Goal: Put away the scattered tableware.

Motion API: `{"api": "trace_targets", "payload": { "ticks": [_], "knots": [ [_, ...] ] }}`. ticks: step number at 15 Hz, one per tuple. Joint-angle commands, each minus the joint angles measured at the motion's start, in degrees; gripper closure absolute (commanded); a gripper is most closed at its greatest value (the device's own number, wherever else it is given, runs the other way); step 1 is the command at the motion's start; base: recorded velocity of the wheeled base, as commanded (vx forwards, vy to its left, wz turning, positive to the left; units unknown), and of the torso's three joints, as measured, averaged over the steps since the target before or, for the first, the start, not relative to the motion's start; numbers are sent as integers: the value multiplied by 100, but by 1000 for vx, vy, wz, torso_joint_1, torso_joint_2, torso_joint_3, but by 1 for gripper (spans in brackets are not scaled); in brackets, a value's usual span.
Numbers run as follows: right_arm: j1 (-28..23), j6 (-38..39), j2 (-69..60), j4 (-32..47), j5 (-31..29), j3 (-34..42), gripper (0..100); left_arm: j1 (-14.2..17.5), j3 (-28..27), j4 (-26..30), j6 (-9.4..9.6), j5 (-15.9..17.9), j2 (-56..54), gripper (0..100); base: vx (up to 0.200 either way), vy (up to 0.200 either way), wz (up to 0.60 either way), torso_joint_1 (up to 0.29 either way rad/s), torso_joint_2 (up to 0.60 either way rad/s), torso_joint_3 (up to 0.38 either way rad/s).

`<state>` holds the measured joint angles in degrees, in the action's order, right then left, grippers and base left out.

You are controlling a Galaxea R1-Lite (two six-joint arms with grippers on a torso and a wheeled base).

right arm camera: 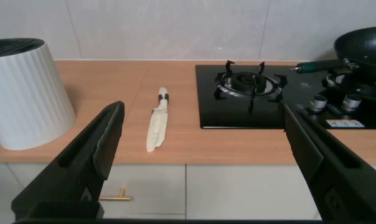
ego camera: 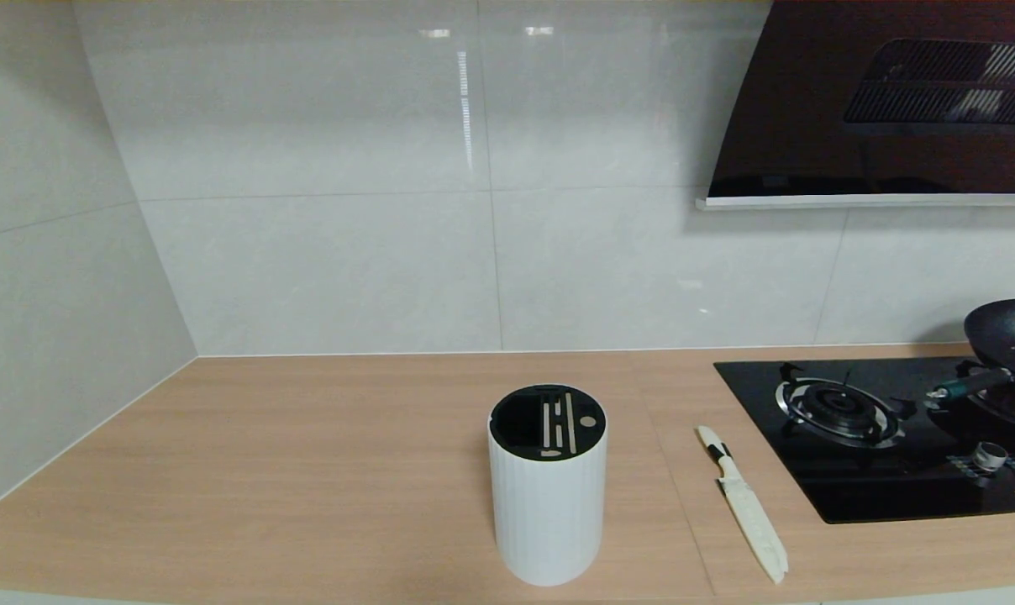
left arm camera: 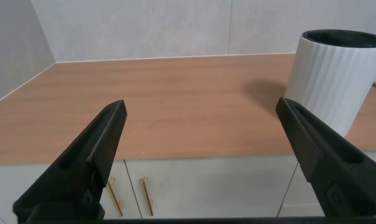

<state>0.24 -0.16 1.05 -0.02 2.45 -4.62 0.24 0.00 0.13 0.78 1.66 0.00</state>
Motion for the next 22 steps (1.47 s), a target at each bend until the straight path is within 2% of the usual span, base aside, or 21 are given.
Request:
{"api": "trace_targets", "payload": {
  "ticks": [1,5,9,10,15,18,20,21,22],
  "knots": [
    [46,121,1003,29,300,-689,0,2,0,-5,1,1,0,0,0,0,0,0,0,0],
    [169,121,3376,-24,397,-1436,0,2,0,4,1,1,0,0,0,0,0,0,0,0],
    [1013,156,5547,-129,379,-2087,0,2,0,-5,-8,1,0,0,0,0,0,0,0,0],
    [1092,156,6039,-244,379,-2245,0,2,0,-5,-8,1,0,0,0,0,0,0,0,0],
    [1118,148,8166,-1193,317,-2693,0,2,0,4,1,1,0,0,0,0,0,0,0,0],
    [1083,139,9748,-2274,291,-3089,0,2,0,4,1,1,0,0,0,0,0,0,0,0],
    [1074,139,9967,-2379,256,-3185,0,2,0,-5,1,1,0,0,0,0,0,0,0,0],
    [1057,139,10758,-2441,124,-3642,0,2,0,4,1,1,0,0,0,0,0,0,0,0],
    [1057,130,11092,-2467,107,-3792,0,2,0,4,1,1,0,0,0,0,0,0,0,0]
  ]
}}
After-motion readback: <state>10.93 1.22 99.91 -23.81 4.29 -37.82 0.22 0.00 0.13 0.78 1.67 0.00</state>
